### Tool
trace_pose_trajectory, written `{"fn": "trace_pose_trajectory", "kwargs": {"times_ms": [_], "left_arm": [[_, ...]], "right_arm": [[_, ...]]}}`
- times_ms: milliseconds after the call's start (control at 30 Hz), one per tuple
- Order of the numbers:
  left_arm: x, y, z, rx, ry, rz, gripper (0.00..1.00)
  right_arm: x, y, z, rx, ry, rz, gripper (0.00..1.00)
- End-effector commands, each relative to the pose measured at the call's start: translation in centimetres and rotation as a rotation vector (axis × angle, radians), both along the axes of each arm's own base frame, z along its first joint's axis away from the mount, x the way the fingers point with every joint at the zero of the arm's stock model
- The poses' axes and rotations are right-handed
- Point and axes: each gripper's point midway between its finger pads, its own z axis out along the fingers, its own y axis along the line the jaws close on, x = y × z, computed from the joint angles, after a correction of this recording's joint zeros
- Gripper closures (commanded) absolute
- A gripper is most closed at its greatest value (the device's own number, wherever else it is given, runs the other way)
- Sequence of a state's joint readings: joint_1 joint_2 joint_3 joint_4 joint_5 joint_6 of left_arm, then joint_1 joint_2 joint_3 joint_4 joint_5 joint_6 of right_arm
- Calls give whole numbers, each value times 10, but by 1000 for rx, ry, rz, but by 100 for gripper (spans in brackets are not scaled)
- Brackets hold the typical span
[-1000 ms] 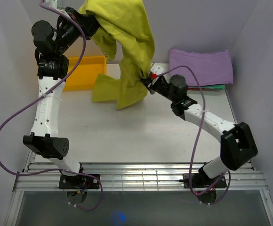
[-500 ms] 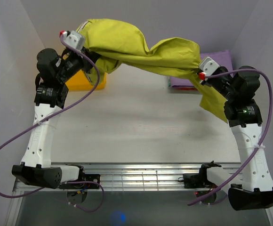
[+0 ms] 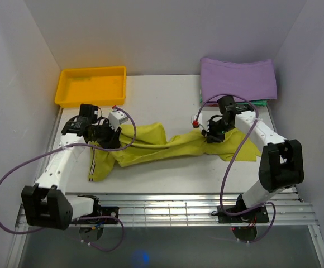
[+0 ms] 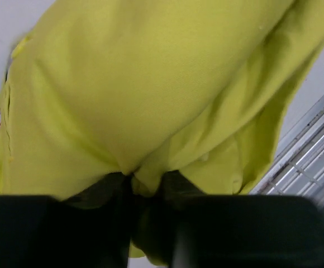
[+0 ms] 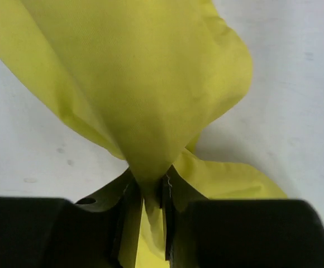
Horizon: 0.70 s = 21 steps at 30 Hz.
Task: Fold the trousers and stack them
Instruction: Move the trousers to the center of the board
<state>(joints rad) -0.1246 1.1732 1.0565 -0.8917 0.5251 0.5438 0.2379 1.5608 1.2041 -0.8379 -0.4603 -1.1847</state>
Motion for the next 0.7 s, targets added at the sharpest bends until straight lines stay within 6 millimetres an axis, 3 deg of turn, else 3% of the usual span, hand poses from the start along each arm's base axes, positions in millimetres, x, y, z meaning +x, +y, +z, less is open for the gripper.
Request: {"fn": "trace_pose_trajectory", "kwargs": {"times_ms": [0,67,100,133,167,200,233,300,333,400,467,533,667], "left_arm": [[5,18,-38,103,107,19,60],[18,17,-37,99,112,39,28],[25,16,-35,85,111,63,9],[29,16,-29,72,102,74,2],[37,20,-19,55,77,99,2],[40,22,-12,40,65,110,2],[41,24,-5,21,54,112,2],[45,49,5,8,53,184,2],[45,65,9,-16,51,206,2],[45,85,6,-13,78,252,2],[49,117,-4,9,86,321,2],[54,140,-13,28,98,383,5],[85,146,-23,-28,113,411,9]], "right_arm": [[-23,13,-16,-64,85,24,74],[-18,18,-14,-63,95,-7,62],[-15,16,-12,-68,98,-33,34],[-11,11,-5,-71,91,-69,15],[-12,5,-1,-69,90,-83,3],[-14,-2,11,-59,62,-101,4],[-15,-18,12,-71,54,-135,5],[-26,-39,19,-96,25,-148,6],[-29,-60,18,-124,19,-182,6],[-44,-87,10,-188,12,-172,5],[-55,-117,-1,-227,32,-193,5],[-55,-140,-6,-250,27,-229,4],[-45,-154,-24,-273,62,-241,0]]}}
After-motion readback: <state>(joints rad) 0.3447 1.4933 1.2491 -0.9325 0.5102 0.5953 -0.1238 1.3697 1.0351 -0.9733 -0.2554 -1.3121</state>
